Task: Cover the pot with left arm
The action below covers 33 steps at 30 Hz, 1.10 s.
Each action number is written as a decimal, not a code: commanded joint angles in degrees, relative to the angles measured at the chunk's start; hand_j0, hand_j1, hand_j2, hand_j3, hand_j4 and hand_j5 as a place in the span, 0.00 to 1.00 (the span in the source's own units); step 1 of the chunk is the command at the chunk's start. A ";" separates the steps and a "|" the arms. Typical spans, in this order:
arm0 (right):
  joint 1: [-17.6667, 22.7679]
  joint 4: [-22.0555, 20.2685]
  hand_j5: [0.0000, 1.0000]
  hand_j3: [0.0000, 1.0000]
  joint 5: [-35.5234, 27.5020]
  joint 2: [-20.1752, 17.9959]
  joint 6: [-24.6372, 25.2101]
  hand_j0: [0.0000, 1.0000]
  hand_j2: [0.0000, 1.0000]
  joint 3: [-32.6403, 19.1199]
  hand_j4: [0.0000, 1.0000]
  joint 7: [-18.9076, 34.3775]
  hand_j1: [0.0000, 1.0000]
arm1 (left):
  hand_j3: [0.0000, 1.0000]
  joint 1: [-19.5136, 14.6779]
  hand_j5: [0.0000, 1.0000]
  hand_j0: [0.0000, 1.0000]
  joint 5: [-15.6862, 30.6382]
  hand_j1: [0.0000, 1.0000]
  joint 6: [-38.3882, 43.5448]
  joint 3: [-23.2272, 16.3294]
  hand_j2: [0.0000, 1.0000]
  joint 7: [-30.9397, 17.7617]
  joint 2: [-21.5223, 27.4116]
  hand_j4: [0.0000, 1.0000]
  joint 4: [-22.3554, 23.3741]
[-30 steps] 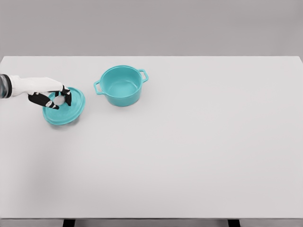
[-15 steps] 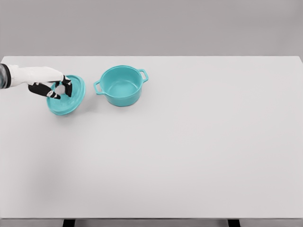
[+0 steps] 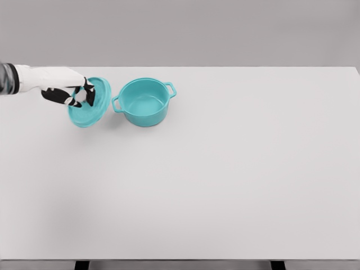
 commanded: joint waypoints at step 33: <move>0.09 0.00 1.00 1.00 -0.02 -0.01 -0.01 1.00 1.00 0.09 1.00 0.03 1.00 | 0.42 -7.29 0.42 0.42 -5.86 0.42 6.45 -4.32 0.42 0.02 -12.19 0.42 -1.00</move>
